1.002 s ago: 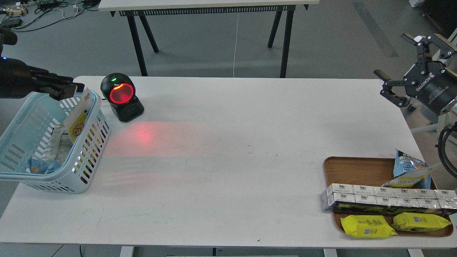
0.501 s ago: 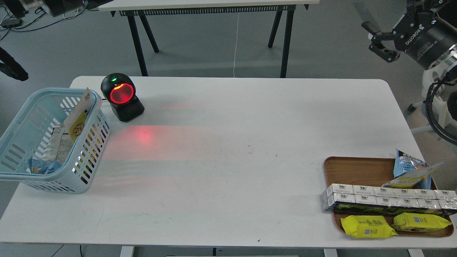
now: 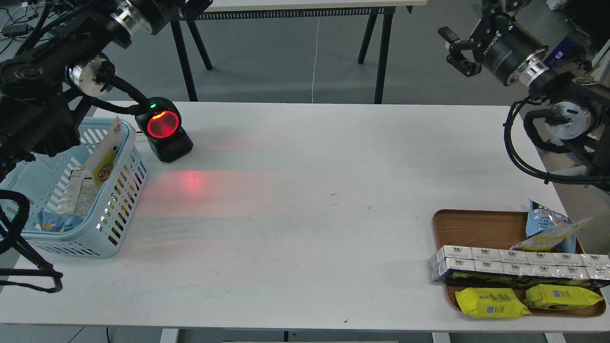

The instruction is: Scan snack and place in basket

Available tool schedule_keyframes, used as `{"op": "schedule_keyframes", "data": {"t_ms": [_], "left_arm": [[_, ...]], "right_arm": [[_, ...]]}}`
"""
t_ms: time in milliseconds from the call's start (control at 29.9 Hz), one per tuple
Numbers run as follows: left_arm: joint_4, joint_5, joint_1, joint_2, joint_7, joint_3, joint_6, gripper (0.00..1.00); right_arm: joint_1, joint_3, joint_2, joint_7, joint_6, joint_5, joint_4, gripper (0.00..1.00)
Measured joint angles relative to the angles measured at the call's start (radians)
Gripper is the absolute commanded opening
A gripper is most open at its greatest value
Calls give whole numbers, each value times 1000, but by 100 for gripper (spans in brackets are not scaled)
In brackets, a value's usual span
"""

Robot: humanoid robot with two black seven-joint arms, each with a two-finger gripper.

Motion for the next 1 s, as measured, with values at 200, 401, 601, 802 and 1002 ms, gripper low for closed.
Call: {"op": "schedule_keyframes", "data": {"t_ms": [200,401,601,802,1002], "left_arm": [[-120,58,98,62,0,2,0,97],[-228,101,144,118,0,-7,0,97],[-237,103,178,141,0,-8,0,98],[-271,103,205,170,0,-10,0,98],[-285,104,216,175,0,-13,0,98]], "right_arm": [[-43,-2,-6,0,0,-22,97,99],[-72,4,-5,0,0,-97,176,99],[-105,77,-7,0,0,-107,214,99],[-215,221,3,0,0,-107,219,99],[-239,253,8,0,0,-107,226,99]]}}
